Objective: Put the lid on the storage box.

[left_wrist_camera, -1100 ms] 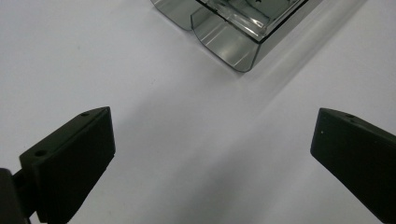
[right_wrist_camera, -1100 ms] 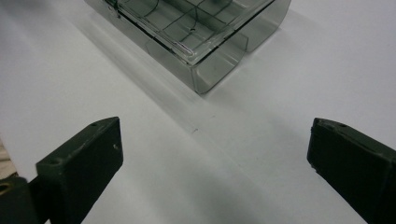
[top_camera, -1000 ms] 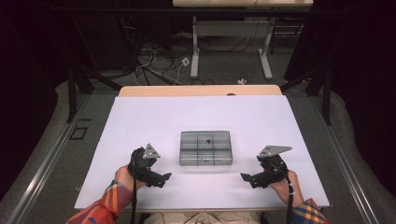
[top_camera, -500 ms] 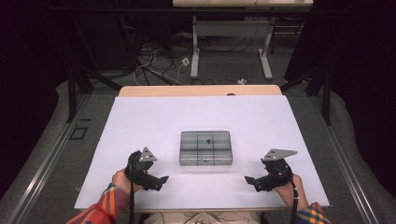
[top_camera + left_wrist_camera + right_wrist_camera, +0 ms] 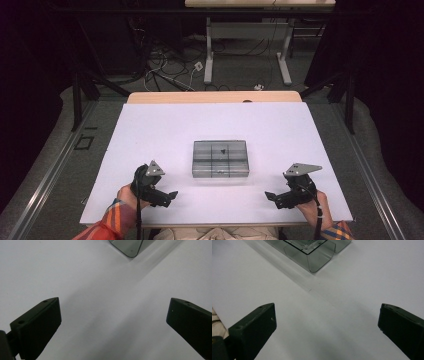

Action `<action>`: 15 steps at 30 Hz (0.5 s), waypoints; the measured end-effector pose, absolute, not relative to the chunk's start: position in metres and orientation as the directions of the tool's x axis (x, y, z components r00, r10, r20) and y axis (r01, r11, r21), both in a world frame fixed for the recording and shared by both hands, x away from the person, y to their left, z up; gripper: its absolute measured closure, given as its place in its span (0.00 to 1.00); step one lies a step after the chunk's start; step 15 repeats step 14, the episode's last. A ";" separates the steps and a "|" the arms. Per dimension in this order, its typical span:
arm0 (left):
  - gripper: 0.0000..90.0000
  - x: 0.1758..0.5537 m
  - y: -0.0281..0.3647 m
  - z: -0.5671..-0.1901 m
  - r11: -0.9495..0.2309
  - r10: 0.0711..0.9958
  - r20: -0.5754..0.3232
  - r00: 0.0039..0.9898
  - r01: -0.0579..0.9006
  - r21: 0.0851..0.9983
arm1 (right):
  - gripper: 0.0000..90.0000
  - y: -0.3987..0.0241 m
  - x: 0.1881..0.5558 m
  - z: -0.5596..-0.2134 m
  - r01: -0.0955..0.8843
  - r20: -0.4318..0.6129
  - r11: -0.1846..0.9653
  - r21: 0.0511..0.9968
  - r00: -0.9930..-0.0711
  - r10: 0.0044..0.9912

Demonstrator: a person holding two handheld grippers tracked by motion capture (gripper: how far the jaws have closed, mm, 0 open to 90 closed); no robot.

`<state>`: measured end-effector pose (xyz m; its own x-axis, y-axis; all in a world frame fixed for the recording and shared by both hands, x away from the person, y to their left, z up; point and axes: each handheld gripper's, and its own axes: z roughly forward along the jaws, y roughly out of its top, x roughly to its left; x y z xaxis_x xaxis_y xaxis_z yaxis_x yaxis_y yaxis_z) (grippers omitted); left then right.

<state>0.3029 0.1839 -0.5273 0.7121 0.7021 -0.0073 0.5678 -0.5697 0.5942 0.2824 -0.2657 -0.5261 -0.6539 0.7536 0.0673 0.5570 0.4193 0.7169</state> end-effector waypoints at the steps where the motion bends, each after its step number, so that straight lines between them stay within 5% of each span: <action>1: 0.00 0.303 0.183 -0.528 -0.562 0.707 -0.013 0.707 0.573 0.597 | 0.02 -0.266 0.282 -0.526 0.556 0.067 0.419 0.718 -0.654 0.753; 15: 0.00 0.305 0.182 -0.529 -0.543 0.717 -0.034 0.696 0.589 0.599 | 0.01 -0.269 0.282 -0.529 0.541 0.054 0.421 0.728 -0.658 0.751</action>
